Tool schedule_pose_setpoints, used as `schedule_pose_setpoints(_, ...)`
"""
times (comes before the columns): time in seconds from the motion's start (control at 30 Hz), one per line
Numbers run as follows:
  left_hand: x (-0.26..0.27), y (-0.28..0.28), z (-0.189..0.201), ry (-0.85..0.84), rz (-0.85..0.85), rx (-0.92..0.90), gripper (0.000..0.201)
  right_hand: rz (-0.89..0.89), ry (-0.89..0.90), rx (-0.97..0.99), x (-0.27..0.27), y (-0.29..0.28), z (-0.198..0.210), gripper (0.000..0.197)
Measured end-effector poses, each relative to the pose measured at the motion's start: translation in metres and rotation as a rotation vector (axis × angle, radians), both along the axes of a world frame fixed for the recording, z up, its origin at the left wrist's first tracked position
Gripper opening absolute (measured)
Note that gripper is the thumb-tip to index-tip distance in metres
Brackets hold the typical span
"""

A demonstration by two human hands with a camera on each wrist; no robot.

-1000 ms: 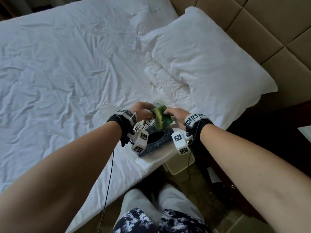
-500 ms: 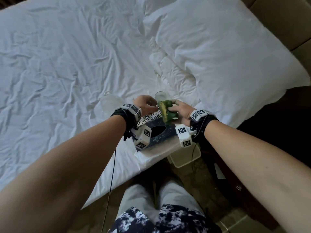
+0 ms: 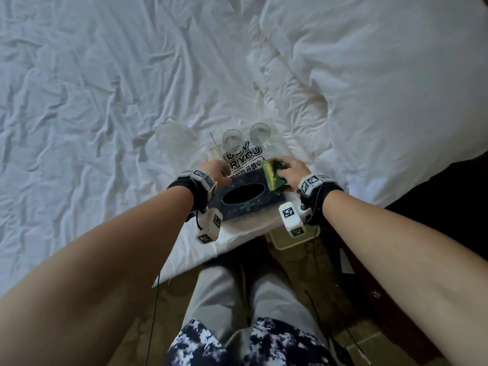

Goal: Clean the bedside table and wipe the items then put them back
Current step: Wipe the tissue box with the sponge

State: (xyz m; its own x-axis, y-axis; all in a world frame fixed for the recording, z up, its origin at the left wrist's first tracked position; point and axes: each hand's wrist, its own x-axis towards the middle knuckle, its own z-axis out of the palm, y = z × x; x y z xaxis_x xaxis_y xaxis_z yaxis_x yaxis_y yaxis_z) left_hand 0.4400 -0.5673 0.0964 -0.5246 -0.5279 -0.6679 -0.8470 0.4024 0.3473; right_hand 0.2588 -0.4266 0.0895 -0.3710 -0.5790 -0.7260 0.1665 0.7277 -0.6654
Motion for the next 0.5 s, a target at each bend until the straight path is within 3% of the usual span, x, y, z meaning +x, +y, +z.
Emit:
schedule_pose_setpoints(0.1, 0.006, 0.003, -0.019, -0.020, -0.035, -0.003, 0.017, 0.041, 0.079, 0.053, 0.003, -0.001, -0.015, 0.048)
schedule_pose_setpoints(0.37, 0.013, 0.003, -0.058, 0.008, -0.061, 0.036, 0.019, 0.025, 0.226, 0.104, 0.010, 0.004, -0.039, 0.025)
schedule_pose_setpoints(0.5, 0.019, 0.002, -0.075, -0.009, -0.109, -0.002, 0.043, 0.071, 0.434, 0.151, 0.009, 0.009, -0.051, 0.032)
